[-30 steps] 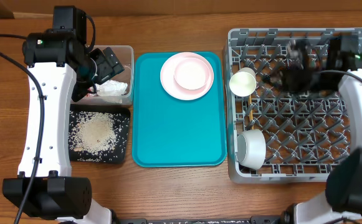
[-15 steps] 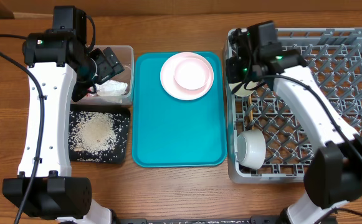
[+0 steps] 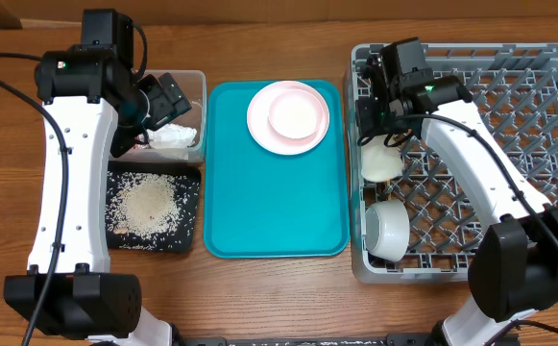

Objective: Sort waste into correct bins and load items into the dishwasher

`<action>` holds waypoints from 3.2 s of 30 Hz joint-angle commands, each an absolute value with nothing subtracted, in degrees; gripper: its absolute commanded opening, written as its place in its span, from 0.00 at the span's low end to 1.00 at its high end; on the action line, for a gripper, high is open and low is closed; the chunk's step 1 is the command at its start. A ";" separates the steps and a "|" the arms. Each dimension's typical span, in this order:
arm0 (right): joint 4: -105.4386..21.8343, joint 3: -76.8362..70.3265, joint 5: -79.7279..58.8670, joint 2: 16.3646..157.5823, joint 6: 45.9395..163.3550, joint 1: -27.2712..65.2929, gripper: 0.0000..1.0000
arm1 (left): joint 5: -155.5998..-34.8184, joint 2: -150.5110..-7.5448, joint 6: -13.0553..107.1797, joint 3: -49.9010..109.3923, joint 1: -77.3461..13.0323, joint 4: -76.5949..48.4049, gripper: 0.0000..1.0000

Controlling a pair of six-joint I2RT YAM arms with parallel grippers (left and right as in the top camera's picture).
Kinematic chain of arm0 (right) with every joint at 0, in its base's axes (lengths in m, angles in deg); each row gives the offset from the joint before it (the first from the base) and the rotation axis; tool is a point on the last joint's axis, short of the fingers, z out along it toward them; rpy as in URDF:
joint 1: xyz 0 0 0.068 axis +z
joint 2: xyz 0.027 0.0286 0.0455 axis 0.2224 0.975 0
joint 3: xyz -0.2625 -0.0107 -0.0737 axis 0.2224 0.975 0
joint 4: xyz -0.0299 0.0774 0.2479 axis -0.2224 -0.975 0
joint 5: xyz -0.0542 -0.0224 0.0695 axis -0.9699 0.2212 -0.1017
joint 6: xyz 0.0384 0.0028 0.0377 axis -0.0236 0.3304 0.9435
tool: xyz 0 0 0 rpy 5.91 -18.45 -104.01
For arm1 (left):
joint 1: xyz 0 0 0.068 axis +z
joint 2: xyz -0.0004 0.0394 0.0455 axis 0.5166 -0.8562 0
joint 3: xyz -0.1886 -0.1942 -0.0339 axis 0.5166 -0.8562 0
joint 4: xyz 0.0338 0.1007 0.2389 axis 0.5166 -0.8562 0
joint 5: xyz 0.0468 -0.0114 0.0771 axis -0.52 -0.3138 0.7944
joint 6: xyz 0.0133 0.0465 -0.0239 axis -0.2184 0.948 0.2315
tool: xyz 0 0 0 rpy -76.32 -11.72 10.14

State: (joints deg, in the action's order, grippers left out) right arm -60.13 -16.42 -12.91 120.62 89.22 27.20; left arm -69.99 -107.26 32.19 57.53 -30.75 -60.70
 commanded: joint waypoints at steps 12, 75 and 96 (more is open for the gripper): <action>-65.20 -16.73 -15.75 110.90 89.09 26.98 0.05 | -70.01 -106.86 32.08 58.36 -31.12 -60.66 1.00; -49.35 3.73 -48.71 106.68 128.49 47.39 0.32 | -70.01 -106.84 32.08 58.36 -31.12 -60.66 1.00; -53.24 3.01 -41.89 83.09 116.65 46.54 0.04 | -70.01 -106.86 32.08 58.36 -31.12 -60.66 1.00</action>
State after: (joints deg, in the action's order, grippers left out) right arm -53.53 3.55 -45.83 88.38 123.09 47.26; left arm -69.99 -107.26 32.19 57.53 -30.75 -60.68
